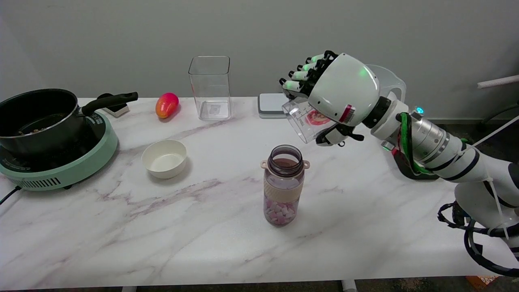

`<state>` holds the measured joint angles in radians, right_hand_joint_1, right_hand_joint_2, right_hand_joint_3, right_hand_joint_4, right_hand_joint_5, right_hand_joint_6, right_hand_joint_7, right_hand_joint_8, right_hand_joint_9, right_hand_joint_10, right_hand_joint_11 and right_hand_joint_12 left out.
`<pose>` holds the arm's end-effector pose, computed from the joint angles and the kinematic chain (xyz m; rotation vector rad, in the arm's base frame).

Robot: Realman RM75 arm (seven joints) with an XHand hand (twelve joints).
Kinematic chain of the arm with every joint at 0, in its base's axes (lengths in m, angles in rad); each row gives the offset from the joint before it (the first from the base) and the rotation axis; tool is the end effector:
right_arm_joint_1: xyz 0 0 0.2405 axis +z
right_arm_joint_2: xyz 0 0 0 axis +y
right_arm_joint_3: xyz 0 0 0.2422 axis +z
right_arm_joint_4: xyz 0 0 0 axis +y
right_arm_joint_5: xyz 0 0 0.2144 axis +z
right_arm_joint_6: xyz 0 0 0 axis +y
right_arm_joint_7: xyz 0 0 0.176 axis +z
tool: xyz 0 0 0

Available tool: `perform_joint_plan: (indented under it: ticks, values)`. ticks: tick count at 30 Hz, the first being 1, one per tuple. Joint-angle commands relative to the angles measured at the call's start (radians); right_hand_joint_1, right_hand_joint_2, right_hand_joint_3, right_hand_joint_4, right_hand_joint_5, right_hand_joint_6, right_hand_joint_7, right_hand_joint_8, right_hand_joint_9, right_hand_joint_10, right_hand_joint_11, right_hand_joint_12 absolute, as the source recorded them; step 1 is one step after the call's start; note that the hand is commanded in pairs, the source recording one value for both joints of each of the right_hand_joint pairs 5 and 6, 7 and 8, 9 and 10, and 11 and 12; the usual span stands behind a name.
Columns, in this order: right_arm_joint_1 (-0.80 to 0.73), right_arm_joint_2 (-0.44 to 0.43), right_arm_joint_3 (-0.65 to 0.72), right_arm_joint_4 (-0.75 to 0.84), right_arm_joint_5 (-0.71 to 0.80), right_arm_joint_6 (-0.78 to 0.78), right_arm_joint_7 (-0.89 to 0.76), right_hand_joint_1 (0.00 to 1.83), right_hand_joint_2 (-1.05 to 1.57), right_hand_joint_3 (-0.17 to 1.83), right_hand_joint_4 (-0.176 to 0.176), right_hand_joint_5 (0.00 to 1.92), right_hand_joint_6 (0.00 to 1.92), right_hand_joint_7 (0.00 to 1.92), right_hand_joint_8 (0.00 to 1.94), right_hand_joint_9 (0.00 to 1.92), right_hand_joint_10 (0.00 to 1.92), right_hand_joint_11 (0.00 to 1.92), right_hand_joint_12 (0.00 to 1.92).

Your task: Place the measuring cup onto the table.

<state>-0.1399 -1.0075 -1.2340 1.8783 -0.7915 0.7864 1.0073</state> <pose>-0.0826 -0.3004 0.2826 2.0610 0.8866 0.0226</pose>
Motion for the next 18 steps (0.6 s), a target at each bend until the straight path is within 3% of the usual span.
perform_joint_plan:
  ticks: [1,9,14,18]
  values:
    - [0.018,0.009,0.032,-0.008,0.122,-0.035,-0.04,1.24,1.5,0.26,0.0,1.78,1.78,1.57,1.57,1.45,1.45,1.3,1.3]
    - [0.008,0.007,0.066,-0.024,0.708,-0.106,-0.246,1.29,1.43,0.28,0.0,1.72,1.72,1.54,1.54,1.43,1.43,1.28,1.28]
    - [0.01,0.011,0.044,-0.108,1.245,-0.053,-0.25,1.34,1.36,0.31,0.0,1.69,1.69,1.53,1.53,1.43,1.43,1.28,1.28]
    - [0.01,0.04,-0.075,-0.21,1.594,0.062,-0.19,1.35,1.36,0.32,0.0,1.69,1.69,1.53,1.53,1.44,1.44,1.28,1.28]
